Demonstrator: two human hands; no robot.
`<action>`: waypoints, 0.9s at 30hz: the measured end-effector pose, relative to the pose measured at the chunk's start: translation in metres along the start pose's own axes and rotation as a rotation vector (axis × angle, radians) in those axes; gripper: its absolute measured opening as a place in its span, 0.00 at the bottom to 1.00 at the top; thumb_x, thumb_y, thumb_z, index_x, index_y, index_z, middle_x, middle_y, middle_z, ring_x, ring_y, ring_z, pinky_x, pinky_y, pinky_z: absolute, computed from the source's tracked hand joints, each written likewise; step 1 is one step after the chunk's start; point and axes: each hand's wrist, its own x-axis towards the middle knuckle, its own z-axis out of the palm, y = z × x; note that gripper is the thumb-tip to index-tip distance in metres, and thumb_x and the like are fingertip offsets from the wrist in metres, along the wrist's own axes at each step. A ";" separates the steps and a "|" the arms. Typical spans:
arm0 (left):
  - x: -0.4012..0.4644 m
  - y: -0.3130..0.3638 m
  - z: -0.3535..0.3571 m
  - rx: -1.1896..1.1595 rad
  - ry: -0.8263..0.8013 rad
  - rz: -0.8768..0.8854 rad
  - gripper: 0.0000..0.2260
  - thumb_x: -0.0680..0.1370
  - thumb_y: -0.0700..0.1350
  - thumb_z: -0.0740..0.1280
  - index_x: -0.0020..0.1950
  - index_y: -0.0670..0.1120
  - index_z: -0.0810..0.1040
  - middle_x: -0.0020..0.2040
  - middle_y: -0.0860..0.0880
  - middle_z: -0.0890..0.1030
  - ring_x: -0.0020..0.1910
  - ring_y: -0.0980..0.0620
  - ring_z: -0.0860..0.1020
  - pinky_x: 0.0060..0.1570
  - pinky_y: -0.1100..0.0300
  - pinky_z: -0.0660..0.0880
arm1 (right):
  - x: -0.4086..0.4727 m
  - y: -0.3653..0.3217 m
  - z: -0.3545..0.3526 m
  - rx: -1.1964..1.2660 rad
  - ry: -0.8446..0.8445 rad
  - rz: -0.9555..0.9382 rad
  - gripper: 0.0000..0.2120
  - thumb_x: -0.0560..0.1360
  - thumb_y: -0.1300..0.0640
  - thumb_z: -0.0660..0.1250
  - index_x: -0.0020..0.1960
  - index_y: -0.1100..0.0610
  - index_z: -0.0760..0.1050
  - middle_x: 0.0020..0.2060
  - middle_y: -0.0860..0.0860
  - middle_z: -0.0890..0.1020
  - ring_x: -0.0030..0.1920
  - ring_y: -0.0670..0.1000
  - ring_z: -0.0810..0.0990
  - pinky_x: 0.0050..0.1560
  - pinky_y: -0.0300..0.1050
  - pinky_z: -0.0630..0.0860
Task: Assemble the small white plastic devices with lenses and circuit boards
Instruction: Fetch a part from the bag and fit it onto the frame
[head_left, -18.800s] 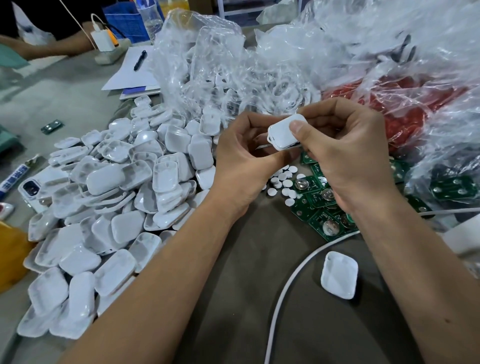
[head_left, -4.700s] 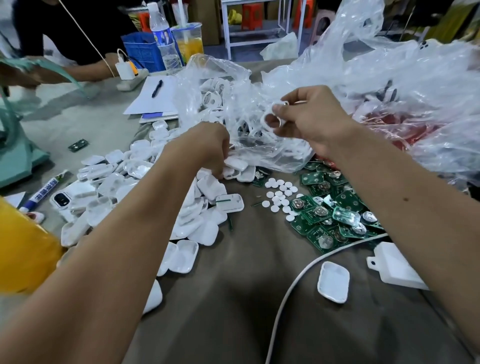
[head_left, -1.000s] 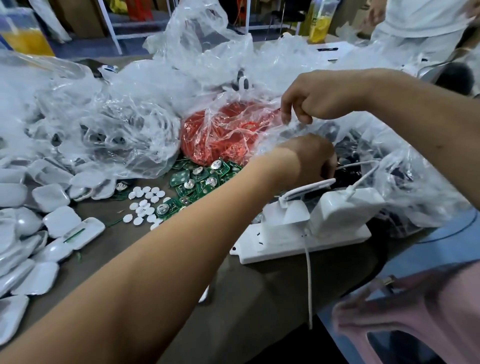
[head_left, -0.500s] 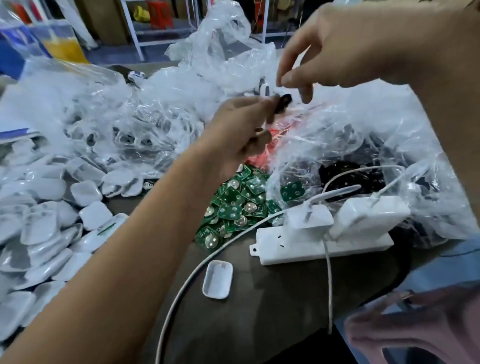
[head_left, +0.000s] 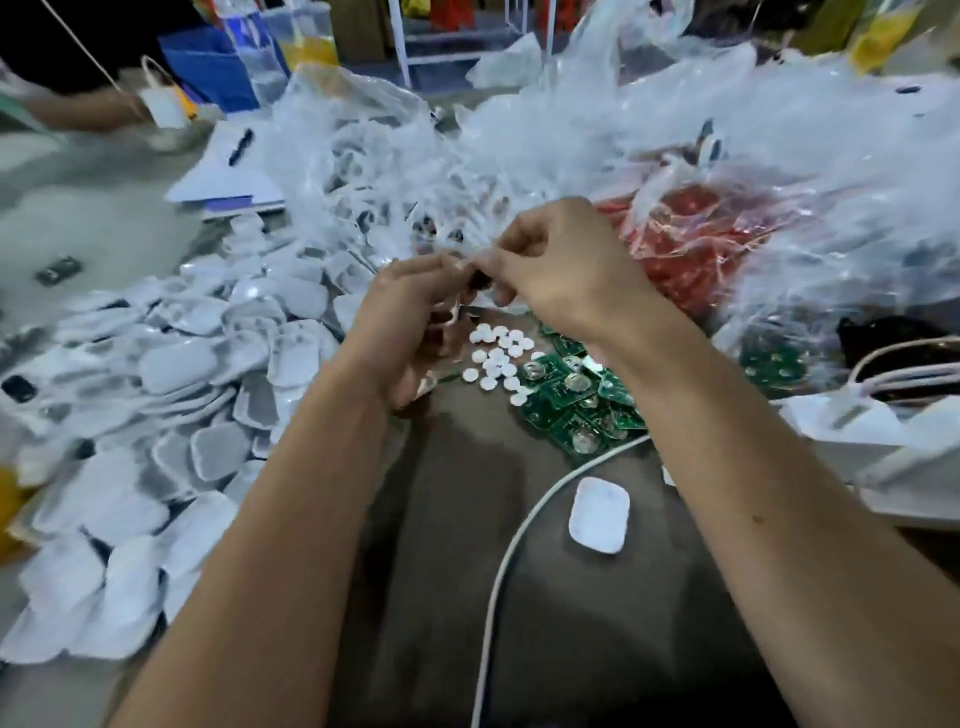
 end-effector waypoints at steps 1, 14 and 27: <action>0.001 -0.002 -0.002 0.010 0.024 -0.004 0.11 0.81 0.42 0.67 0.40 0.46 0.82 0.38 0.47 0.75 0.25 0.54 0.68 0.22 0.65 0.63 | 0.001 0.007 0.003 0.040 0.002 -0.003 0.10 0.78 0.51 0.75 0.43 0.56 0.84 0.32 0.49 0.86 0.31 0.42 0.83 0.30 0.33 0.73; 0.014 -0.009 -0.016 0.045 0.255 0.186 0.12 0.79 0.28 0.63 0.60 0.39 0.77 0.49 0.42 0.83 0.41 0.49 0.85 0.45 0.61 0.80 | -0.010 0.042 0.032 -0.262 -0.075 -0.212 0.12 0.78 0.44 0.73 0.55 0.51 0.82 0.38 0.45 0.82 0.40 0.47 0.80 0.44 0.46 0.75; 0.002 -0.003 0.000 0.115 0.307 0.229 0.04 0.83 0.39 0.66 0.50 0.40 0.80 0.44 0.42 0.83 0.25 0.50 0.79 0.23 0.62 0.70 | -0.016 0.042 0.027 0.262 0.020 -0.063 0.16 0.71 0.67 0.79 0.52 0.54 0.77 0.45 0.50 0.85 0.42 0.48 0.86 0.48 0.46 0.85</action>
